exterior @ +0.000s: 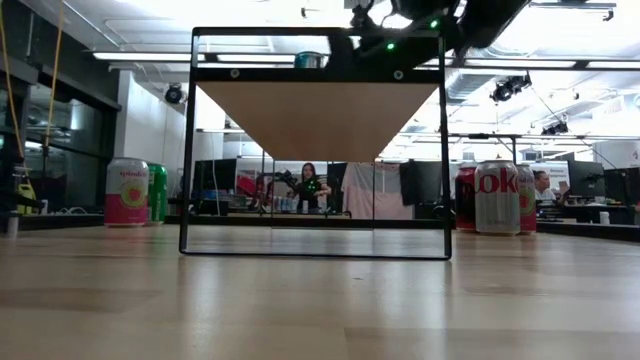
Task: Place canned beverage on shelf
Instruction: Put the blue soda can on the shelf
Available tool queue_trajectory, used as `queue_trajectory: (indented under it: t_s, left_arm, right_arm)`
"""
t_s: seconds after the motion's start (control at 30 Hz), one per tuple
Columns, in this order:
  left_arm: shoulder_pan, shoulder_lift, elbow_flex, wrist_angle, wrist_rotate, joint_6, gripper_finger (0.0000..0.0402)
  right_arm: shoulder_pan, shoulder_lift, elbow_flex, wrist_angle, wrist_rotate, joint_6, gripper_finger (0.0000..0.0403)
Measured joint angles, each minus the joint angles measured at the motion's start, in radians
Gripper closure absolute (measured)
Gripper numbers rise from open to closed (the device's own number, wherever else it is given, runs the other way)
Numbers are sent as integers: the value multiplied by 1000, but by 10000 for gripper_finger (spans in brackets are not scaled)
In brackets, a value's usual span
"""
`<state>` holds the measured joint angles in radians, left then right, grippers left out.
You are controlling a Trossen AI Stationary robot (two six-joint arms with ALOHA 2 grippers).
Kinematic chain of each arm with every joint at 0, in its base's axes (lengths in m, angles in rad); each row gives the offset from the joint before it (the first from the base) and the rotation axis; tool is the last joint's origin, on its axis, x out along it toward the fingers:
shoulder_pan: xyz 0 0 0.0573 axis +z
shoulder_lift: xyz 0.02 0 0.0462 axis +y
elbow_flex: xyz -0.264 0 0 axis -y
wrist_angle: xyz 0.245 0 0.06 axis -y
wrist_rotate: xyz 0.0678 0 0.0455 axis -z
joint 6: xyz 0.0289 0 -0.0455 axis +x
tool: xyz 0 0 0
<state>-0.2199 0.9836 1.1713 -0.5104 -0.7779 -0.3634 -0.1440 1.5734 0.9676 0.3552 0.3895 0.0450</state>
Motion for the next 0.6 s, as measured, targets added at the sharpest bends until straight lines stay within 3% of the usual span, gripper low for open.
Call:
queue_trajectory:
  t_s: [0.33, 0.6]
  left_arm:
    - [18, 0, 0, -2, -47, 2, 96]
    - [69, -1, -26, -2, -40, 8, 96]
  right_arm:
    - [2, -223, 0, -247, -11, 20, 128]
    - [1, -306, 46, -313, -155, 302, 131]
